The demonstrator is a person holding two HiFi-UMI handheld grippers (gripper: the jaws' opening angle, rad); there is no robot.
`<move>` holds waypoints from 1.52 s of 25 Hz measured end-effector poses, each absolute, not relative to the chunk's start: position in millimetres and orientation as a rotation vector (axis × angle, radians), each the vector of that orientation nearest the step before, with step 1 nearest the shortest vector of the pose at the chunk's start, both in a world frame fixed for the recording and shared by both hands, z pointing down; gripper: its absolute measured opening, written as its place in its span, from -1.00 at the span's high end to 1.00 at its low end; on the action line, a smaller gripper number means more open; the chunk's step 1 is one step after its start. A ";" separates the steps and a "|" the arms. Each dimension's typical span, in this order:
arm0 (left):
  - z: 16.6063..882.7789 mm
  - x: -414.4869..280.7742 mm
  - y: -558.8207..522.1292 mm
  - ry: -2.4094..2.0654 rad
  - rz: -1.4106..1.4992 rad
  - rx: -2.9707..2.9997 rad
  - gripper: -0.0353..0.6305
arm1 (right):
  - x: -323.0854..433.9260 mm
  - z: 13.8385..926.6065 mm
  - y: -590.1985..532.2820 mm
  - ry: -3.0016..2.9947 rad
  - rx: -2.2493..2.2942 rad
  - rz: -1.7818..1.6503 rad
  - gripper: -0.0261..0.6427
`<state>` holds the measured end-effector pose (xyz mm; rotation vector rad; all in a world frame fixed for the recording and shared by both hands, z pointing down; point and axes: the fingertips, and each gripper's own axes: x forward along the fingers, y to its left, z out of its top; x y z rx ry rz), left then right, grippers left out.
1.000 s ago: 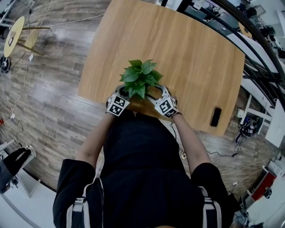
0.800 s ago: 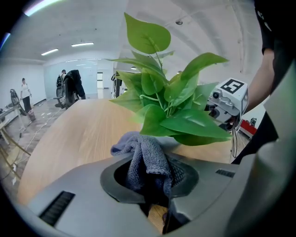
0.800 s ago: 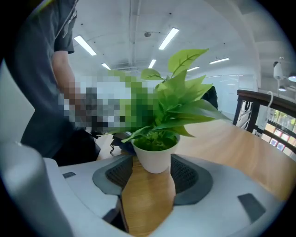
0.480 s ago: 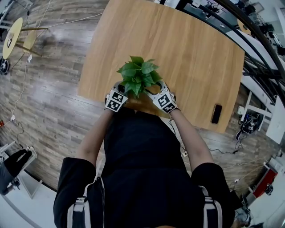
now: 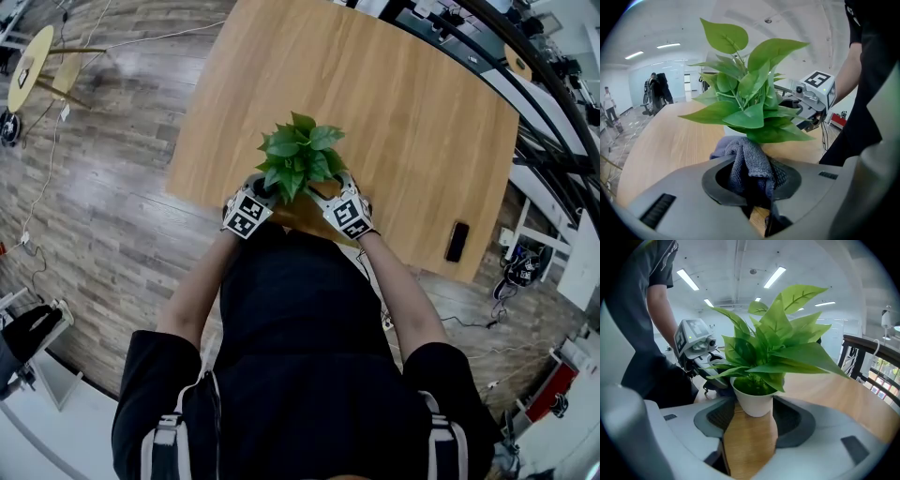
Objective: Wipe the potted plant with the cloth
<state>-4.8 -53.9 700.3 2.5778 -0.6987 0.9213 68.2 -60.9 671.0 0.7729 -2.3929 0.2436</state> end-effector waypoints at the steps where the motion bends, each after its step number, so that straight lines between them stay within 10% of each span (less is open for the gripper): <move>1: 700.6 -6.3 -55.1 -0.708 0.916 2.571 0.56 | 67.2 671.1 -57.3 -2.392 0.766 0.236 0.20; 38: 705.2 -10.7 -54.5 -0.757 0.888 2.503 0.56 | 59.1 674.4 -49.7 -2.349 0.894 0.252 0.20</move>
